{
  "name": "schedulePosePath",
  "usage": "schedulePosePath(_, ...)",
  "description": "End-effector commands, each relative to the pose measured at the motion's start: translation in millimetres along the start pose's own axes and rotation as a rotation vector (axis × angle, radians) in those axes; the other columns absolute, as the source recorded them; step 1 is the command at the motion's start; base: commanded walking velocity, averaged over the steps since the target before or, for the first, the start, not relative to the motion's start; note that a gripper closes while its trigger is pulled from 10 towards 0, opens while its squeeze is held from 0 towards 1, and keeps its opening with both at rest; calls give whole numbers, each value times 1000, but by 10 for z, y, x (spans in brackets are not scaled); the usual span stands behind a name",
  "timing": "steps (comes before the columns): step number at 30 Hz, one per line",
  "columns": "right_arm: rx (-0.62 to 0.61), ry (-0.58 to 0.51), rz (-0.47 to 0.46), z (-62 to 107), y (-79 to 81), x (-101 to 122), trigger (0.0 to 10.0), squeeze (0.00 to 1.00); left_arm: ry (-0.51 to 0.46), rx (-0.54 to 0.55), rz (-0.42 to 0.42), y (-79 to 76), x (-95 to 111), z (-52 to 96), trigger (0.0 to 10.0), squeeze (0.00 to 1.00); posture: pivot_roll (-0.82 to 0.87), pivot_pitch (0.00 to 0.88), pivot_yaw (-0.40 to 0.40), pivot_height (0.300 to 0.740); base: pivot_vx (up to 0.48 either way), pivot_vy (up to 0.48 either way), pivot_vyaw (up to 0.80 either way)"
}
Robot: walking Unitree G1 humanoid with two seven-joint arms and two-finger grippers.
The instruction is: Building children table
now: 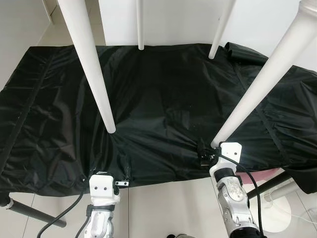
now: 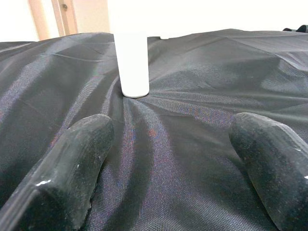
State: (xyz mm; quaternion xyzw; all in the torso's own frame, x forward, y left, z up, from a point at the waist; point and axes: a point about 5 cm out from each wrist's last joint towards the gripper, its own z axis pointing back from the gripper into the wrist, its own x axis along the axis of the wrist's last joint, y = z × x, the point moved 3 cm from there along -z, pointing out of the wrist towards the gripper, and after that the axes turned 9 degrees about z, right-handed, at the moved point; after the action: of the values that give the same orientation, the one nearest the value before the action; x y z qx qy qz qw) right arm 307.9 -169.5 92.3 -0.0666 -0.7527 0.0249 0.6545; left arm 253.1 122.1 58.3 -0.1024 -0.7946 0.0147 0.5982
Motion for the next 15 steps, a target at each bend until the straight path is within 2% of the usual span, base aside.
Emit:
schedulePosePath(1, -59, 66, 8, 83, -74, -133, 10000, 0, -90, -423, -54, -792, 1813, -1679, 10000, 0, 78, 122, -33, 740, 0, 0, 0)
schedulePosePath(2, -101, 59, 3, 101, -111, -122, 10000, 0, -89, -423, -54, -791, 1810, -1677, 10000, 0, 79, 121, -35, 740, 0, 0, 0)
schedulePosePath(6, -113, 29, 1, 157, -96, -100, 10000, 0, -89, -422, -53, -788, 1809, -1676, 10000, 0, 76, 122, -35, 740, 0, 0, 0)
schedulePosePath(9, -38, -11, 22, 275, 35, -68, 10000, 0, -89, -421, -51, -781, 1810, -1683, 10000, 0, 75, 120, -35, 740, 0, 0, 0)
schedulePosePath(15, 87, -13, 18, 358, 70, -76, 10000, 0, -93, -425, -55, -790, 1816, -1701, 10000, 0, 68, 121, -34, 740, 0, 0, 0)
